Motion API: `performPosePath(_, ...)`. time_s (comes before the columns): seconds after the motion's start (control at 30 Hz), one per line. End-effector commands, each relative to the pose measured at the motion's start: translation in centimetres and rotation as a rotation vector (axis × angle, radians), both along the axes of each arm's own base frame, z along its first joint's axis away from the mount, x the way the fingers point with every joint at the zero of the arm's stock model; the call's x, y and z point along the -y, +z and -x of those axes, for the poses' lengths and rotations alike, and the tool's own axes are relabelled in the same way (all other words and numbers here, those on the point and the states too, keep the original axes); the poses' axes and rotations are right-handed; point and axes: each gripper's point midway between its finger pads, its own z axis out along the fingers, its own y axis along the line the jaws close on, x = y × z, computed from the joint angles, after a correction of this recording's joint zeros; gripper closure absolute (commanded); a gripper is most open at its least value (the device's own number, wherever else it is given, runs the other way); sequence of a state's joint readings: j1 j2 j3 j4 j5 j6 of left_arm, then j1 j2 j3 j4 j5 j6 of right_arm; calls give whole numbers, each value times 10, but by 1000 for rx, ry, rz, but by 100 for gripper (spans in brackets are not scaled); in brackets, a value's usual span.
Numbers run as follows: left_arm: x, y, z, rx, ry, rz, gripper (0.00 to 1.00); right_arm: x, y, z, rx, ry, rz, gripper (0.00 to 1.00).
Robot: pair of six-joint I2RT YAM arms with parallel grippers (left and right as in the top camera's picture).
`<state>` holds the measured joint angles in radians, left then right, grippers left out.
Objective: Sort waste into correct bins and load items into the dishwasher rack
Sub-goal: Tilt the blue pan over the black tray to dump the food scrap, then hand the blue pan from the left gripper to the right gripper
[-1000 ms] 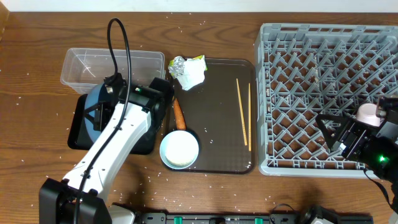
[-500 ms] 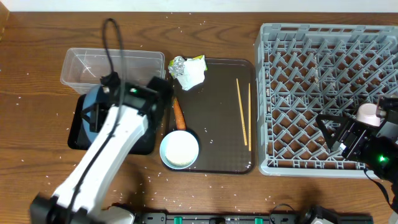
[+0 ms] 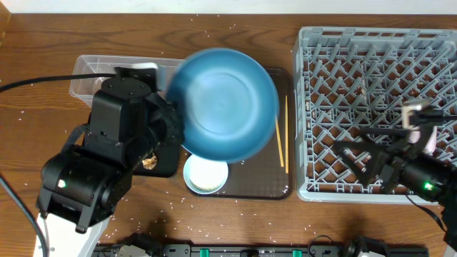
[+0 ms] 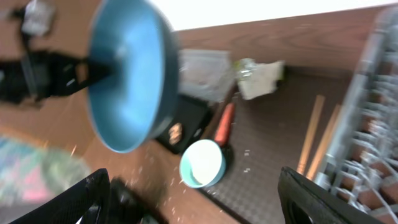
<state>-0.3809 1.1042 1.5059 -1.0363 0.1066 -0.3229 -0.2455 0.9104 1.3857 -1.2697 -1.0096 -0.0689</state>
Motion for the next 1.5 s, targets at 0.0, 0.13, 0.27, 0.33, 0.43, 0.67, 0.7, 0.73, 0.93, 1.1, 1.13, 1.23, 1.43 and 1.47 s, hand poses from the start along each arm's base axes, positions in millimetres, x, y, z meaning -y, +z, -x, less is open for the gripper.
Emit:
performPosePath(0.0,36,8,15,-29,-200,118,94,-23,9,14,95,164,13,22)
performPosePath(0.13,41,9,16,-27,-221,133,94,-33,5,12,103,197,61,22)
performPosePath(0.27,55,17,21,7,-276,140,94,-37,0,2,82,191,93,30)
performPosePath(0.33,61,19,22,33,-306,118,94,-44,0,-2,85,219,86,30)
performPosePath(0.43,64,17,22,58,-293,63,94,-54,0,-8,76,248,71,39)
performPosePath(0.67,74,20,25,121,-290,-16,94,-45,-27,-44,-8,128,174,72)
performPosePath(0.7,75,21,24,136,-282,-31,94,-42,-30,-49,-19,107,187,80)
performPosePath(0.73,75,22,23,148,-275,-42,94,-40,-32,-53,-26,92,196,88)
performPosePath(0.93,76,28,20,198,-248,-70,56,-28,-31,-65,-9,2,235,99)
performPosePath(1.1,72,30,21,228,-275,-117,2,29,-40,-87,-11,-324,433,99)
performPosePath(1.13,71,32,22,237,-281,-122,2,49,-42,-91,-25,-433,486,99)
performPosePath(1.23,67,38,27,257,-280,-111,2,114,-38,-95,-46,-799,640,99)
performPosePath(1.43,56,41,39,257,-280,-110,2,205,5,-82,43,-1381,912,99)
performPosePath(1.47,54,40,41,252,-281,-113,2,215,14,-80,62,-1475,950,99)
